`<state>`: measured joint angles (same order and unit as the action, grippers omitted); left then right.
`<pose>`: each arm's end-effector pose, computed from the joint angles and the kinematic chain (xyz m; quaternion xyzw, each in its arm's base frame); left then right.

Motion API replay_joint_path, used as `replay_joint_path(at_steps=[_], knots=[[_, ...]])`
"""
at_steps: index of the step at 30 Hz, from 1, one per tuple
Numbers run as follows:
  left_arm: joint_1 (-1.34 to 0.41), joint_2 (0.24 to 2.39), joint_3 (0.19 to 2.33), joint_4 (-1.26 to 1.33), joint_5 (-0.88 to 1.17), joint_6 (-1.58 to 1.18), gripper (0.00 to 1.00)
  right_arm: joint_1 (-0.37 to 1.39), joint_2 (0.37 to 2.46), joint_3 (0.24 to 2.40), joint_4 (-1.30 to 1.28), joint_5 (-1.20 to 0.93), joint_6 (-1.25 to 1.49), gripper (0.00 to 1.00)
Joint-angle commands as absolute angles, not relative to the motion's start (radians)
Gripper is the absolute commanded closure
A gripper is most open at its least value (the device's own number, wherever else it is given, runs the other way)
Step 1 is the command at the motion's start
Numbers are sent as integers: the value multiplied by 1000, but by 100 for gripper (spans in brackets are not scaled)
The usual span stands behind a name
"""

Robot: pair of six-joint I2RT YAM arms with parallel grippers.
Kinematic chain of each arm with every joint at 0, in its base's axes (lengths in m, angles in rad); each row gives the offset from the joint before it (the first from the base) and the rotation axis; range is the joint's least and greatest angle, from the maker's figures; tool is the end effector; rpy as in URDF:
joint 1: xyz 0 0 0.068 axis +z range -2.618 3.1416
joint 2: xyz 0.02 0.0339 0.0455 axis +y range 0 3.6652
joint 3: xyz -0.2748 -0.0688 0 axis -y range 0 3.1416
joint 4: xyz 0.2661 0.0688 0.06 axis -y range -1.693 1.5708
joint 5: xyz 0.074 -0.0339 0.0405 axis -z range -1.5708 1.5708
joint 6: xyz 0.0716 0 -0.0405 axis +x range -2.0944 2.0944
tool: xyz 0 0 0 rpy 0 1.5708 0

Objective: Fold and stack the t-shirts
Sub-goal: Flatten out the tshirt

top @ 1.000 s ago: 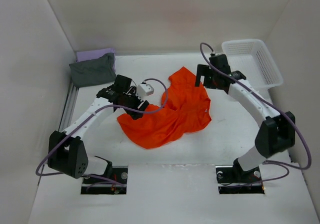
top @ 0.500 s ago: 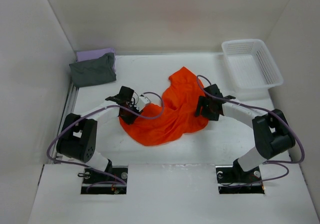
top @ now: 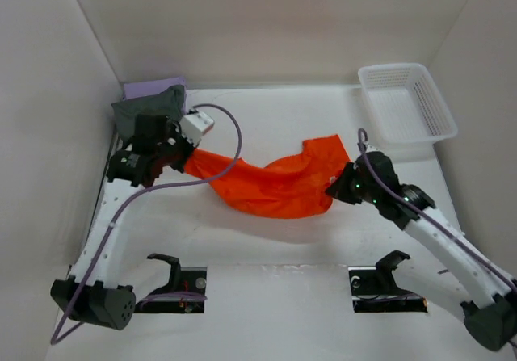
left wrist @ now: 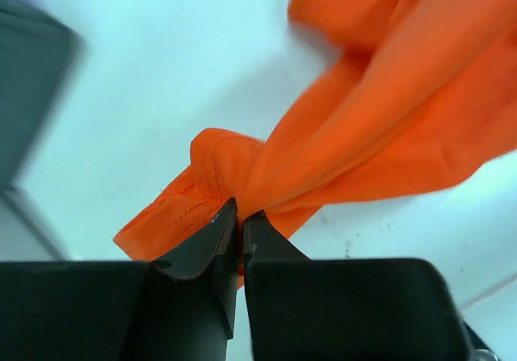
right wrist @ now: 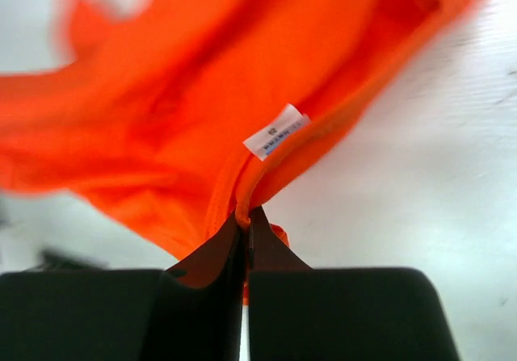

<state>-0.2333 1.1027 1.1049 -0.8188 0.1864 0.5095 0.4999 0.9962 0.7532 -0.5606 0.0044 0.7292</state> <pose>0.2507 -0.0732 0.3141 0.3679 0.8502 -0.0352 0.3750 0.2147 0.1169 0.2336 0.1069 0.9211 0.2141 0.3070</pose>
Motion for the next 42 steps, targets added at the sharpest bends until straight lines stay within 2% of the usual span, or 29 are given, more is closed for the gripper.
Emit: replay_joint_path(at_steps=[1, 4, 8, 12, 13, 14, 15, 16, 17, 20, 25, 29, 33, 42], knots=[[-164, 1075, 1311, -948, 290, 497, 100, 551, 815, 851, -794, 26, 808, 100], [-98, 1210, 1506, -956, 371, 434, 100, 541, 833, 932, -824, -4, 758, 99], [-44, 1518, 1716, -927, 417, 353, 97, 417, 1026, 1040, -729, -63, 596, 99], [-56, 1883, 1995, -916, 319, 325, 88, 248, 1248, 1158, -589, -150, 526, 98], [-62, 1973, 2075, -917, 284, 321, 82, 222, 1320, 1199, -572, -173, 514, 96], [-70, 2049, 2144, -920, 243, 324, 74, 200, 1395, 1244, -565, -196, 505, 92], [-74, 2103, 2192, -920, 209, 327, 67, 186, 1472, 1291, -563, -210, 493, 83], [-83, 2173, 2253, -922, 155, 336, 55, 177, 1539, 1330, -555, -225, 483, 69], [-87, 2207, 2281, -922, 115, 345, 48, 171, 1599, 1366, -554, -225, 479, 54], [-96, 2172, 2217, -907, 89, 356, 43, 150, 1672, 1419, -545, -215, 483, 44], [-85, 1894, 1825, -721, 104, 383, 39, 208, 1534, 1316, -454, -103, 512, 44], [-81, 1798, 1620, -618, 72, 446, 39, 361, 1523, 1243, -452, 6, 517, 52], [-85, 1850, 1600, -540, -1, 469, 40, 484, 1609, 1233, -463, 66, 511, 66], [-84, 2069, 1801, -508, -6, 436, 40, 591, 1758, 1247, -456, 84, 489, 59]])
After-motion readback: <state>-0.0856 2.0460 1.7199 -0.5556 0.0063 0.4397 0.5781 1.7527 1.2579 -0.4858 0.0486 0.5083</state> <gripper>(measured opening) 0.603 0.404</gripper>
